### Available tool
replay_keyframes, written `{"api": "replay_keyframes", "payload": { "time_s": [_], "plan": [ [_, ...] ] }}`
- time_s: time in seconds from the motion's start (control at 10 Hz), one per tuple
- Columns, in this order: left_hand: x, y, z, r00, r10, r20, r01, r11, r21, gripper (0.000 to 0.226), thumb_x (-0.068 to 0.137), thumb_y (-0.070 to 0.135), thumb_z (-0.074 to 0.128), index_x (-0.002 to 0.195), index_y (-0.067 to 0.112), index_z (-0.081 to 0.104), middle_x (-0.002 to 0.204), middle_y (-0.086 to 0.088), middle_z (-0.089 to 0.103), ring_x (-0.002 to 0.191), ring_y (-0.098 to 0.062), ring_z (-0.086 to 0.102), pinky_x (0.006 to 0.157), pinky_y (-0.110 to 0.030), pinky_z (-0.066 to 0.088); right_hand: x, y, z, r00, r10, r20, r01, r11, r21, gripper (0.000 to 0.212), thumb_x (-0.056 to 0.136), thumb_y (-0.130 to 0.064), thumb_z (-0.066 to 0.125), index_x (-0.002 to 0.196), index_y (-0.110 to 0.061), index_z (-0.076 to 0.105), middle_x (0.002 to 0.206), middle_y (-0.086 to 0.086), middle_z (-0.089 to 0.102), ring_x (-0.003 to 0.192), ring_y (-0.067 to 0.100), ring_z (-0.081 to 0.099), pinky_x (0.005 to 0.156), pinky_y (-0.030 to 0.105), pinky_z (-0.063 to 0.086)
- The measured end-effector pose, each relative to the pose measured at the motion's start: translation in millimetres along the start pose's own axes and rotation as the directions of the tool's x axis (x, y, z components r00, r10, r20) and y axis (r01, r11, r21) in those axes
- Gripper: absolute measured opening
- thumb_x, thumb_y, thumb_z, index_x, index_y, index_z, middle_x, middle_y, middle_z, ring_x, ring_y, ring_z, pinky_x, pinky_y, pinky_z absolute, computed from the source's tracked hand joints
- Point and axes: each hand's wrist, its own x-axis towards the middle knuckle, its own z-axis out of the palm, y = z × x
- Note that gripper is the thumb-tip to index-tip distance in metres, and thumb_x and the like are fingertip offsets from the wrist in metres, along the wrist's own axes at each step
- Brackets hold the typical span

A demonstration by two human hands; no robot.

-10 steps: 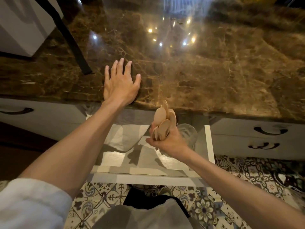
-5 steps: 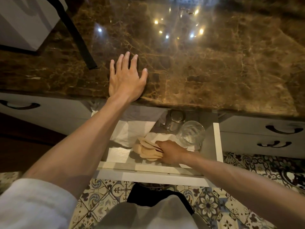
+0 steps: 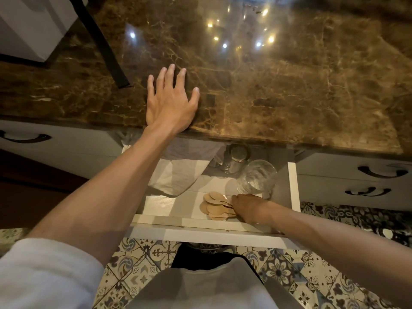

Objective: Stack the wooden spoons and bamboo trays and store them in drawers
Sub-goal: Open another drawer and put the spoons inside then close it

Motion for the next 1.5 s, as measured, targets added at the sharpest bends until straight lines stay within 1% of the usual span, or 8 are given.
{"api": "replay_keyframes", "payload": {
  "time_s": [0.3,0.7,0.8,0.9,1.0,1.1,1.3,1.5],
  "plan": [
    [-1.0,1.8,-3.8,1.000,0.001,0.009,-0.001,1.000,-0.001,0.059,0.091,0.049,0.028,0.143,0.019,0.028,0.154,-0.008,0.022,0.142,-0.021,0.012,0.115,-0.042,-0.001,-1.2,21.2,12.1,0.994,-0.051,0.098,0.041,0.994,0.101,0.038,0.095,-0.036,0.036,0.125,-0.013,0.042,0.125,0.008,0.044,0.106,0.030,0.052,0.084,0.040,0.043],
    [-1.1,1.7,-5.4,1.000,0.011,0.026,-0.010,1.000,-0.009,0.060,0.091,0.049,0.027,0.143,0.019,0.027,0.154,-0.008,0.020,0.142,-0.021,0.010,0.115,-0.042,-0.001,-30.1,3.1,-15.8,0.999,0.012,0.040,-0.017,0.991,0.129,0.039,0.097,-0.031,0.036,0.122,-0.004,0.048,0.126,0.015,0.054,0.107,0.031,0.054,0.091,0.039,0.045],
    [-1.2,0.8,-5.1,1.000,0.008,0.022,-0.007,1.000,-0.004,0.061,0.091,0.050,0.027,0.143,0.019,0.027,0.154,-0.008,0.020,0.142,-0.021,0.010,0.115,-0.043,-0.001,-54.7,-1.3,-41.2,0.997,-0.038,-0.074,0.054,0.971,0.231,0.046,0.097,-0.037,0.037,0.132,-0.009,0.046,0.133,0.010,0.053,0.115,0.025,0.052,0.097,0.037,0.042],
    [-1.6,0.6,-3.7,1.000,0.007,0.013,-0.007,1.000,0.011,0.061,0.091,0.050,0.027,0.143,0.019,0.028,0.154,-0.008,0.022,0.142,-0.021,0.012,0.115,-0.043,0.001,-105.5,-9.0,-77.8,0.878,-0.019,-0.479,0.413,0.537,0.735,0.038,0.094,-0.040,0.043,0.127,-0.024,0.054,0.122,-0.002,0.063,0.108,0.011,0.059,0.093,0.031,0.047],
    [-1.5,0.4,-3.2,1.000,0.010,0.008,-0.010,1.000,0.009,0.061,0.090,0.051,0.027,0.142,0.019,0.029,0.153,-0.008,0.023,0.141,-0.021,0.013,0.114,-0.043,0.001,-139.2,-20.8,-85.9,0.724,0.201,-0.659,0.683,-0.081,0.726,0.031,0.091,-0.035,0.047,0.108,-0.018,0.067,0.101,0.004,0.071,0.094,0.018,0.066,0.082,0.030,0.053],
    [-2.5,-0.5,-3.9,1.000,0.012,0.015,-0.012,1.000,0.006,0.061,0.090,0.051,0.027,0.142,0.019,0.029,0.153,-0.008,0.023,0.141,-0.021,0.013,0.114,-0.043,0.001,-159.0,-48.3,-59.9,0.655,0.536,-0.533,0.738,-0.603,0.303,0.025,0.084,-0.033,0.054,0.082,-0.015,0.070,0.074,0.002,0.066,0.073,0.017,0.063,0.068,0.028,0.053],
    [-3.8,1.2,-3.9,0.999,0.012,0.040,-0.013,1.000,0.014,0.061,0.091,0.050,0.025,0.143,0.018,0.027,0.154,-0.008,0.021,0.142,-0.021,0.011,0.114,-0.043,0.000,-156.4,-92.7,4.8,0.706,0.699,-0.117,0.704,-0.710,0.007,0.011,0.064,-0.026,0.062,0.059,-0.017,0.057,0.055,-0.001,0.050,0.050,0.013,0.046,0.045,0.022,0.044],
    [-6.3,0.4,-1.9,0.998,0.005,0.066,-0.007,0.999,0.042,0.062,0.092,0.050,0.022,0.145,0.018,0.023,0.155,-0.008,0.017,0.142,-0.021,0.009,0.114,-0.042,-0.001,-129.2,-135.3,58.4,0.915,0.387,0.114,0.399,-0.910,-0.110,0.010,0.069,-0.017,0.051,0.061,-0.010,0.053,0.056,0.006,0.052,0.052,0.019,0.048,0.049,0.028,0.045]
  ]
}}
